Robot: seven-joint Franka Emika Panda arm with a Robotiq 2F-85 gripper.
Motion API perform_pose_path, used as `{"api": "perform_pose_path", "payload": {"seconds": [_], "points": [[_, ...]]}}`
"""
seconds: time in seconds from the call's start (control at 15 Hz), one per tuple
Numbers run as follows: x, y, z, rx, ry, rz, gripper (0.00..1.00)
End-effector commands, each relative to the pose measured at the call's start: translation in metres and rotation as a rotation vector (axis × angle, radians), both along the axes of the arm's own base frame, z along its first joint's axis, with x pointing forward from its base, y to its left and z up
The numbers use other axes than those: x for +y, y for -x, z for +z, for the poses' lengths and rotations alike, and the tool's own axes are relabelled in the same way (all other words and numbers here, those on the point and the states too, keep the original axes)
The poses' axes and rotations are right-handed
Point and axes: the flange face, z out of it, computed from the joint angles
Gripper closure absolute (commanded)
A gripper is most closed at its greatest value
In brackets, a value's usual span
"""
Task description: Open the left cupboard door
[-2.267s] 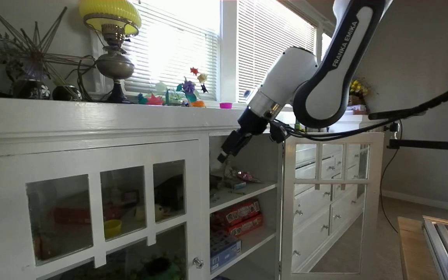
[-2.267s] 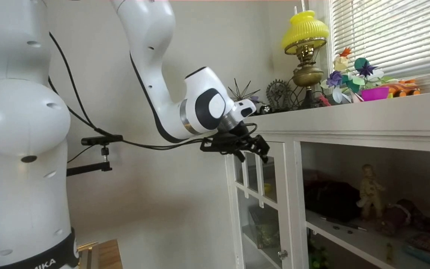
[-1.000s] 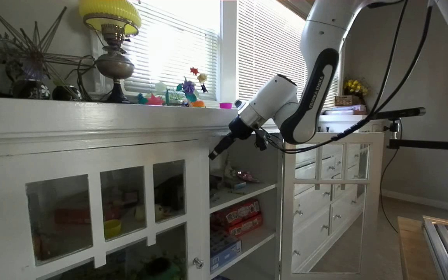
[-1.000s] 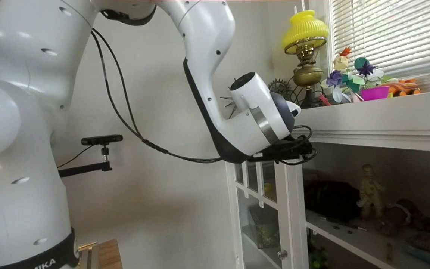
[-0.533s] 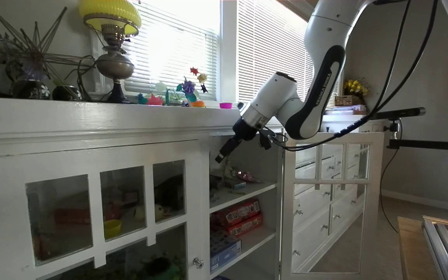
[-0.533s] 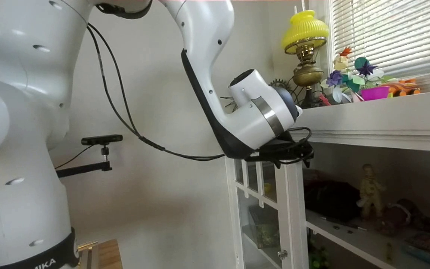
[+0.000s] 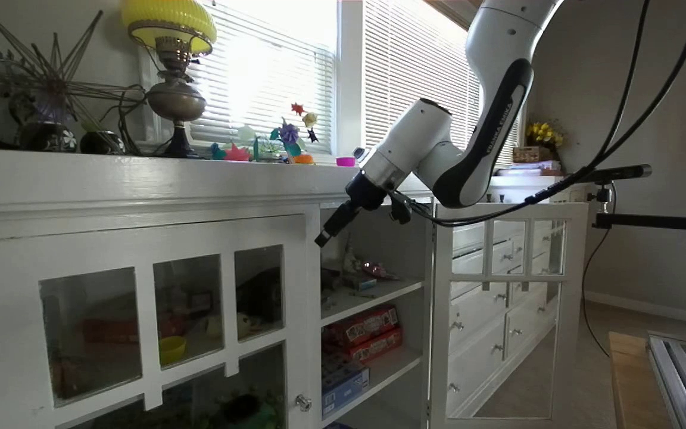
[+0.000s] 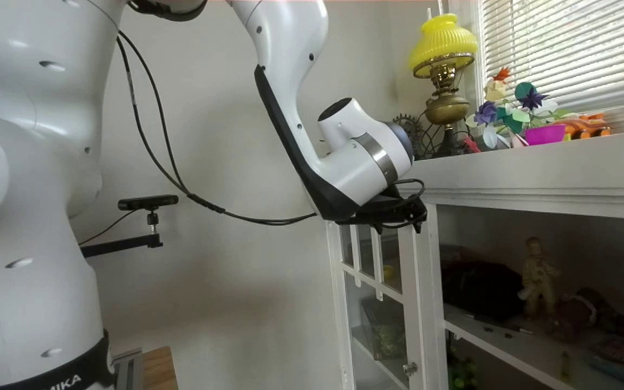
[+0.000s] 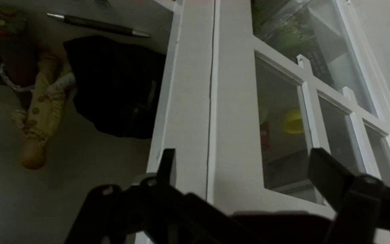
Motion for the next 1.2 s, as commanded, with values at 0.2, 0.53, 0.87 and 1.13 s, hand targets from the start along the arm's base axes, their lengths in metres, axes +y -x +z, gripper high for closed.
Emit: {"api": "perform_pose_path", "payload": {"seconds": [0.2, 0.53, 0.87, 1.13], "points": [[0.003, 0.004, 0.02, -0.028, -0.023, -0.002, 0.0], [0.018, 0.009, 0.012, -0.003, -0.064, 0.01, 0.0], [0.022, 0.008, 0.007, 0.013, -0.047, -0.007, 0.0], [0.021, 0.004, 0.004, 0.012, -0.031, -0.006, 0.0]]}}
